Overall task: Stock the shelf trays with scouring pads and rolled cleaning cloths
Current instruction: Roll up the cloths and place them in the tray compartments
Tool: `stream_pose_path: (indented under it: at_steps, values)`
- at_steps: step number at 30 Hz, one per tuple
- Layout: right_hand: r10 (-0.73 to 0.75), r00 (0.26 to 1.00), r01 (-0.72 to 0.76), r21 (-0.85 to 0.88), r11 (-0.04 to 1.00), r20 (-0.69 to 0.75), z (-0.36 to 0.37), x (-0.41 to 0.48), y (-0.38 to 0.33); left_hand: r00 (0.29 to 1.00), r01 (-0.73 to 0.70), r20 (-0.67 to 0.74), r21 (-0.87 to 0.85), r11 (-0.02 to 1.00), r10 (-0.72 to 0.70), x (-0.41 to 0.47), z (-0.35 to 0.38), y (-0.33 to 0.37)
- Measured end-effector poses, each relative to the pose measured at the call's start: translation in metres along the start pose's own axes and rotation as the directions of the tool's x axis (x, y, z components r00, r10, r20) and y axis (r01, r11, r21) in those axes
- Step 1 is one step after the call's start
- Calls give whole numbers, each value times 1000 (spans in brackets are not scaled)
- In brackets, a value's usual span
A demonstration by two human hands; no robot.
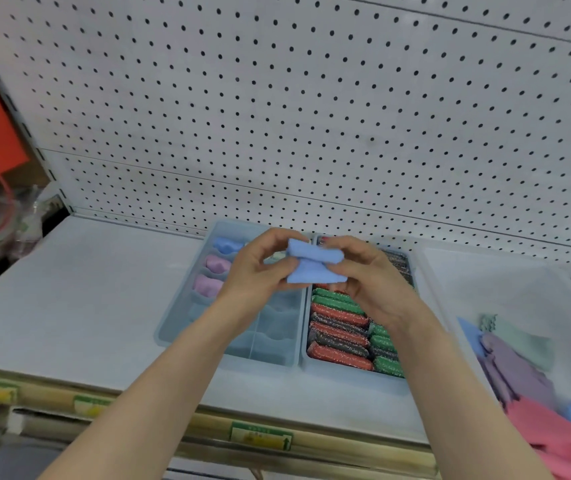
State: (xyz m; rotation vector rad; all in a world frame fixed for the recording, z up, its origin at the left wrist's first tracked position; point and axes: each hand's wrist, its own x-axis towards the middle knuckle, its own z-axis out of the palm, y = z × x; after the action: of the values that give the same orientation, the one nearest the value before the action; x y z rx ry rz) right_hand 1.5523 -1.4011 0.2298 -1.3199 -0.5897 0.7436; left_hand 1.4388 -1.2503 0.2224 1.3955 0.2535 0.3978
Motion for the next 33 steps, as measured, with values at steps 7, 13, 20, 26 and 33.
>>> stream_pose_path:
  at_steps: [7, 13, 20, 26, 33]
  values:
    - [-55, 996, 31, -310, 950, -69, 22, 9, 28, 980, 178, -56, -162, 970, -190, -3, -24, -20]
    - [149, 989, -134, -341, 930, 19, 34, 21, 47, 982, 181, -68, 110, 977, -175, -12, -59, -43]
    - [51, 994, -109, -861, 498, -96, 38, 47, 69, 998, 17, -63, 633, 774, 29, -6, -109, -65]
    - [-25, 993, -87, -880, 467, -111, 71, 83, 98, 940, -298, 209, 887, 353, 270, 20, -150, -79]
    - [-56, 997, -45, -987, 152, -54, 78, 89, 126, 958, -269, 212, 896, 354, 191, 24, -161, -94]
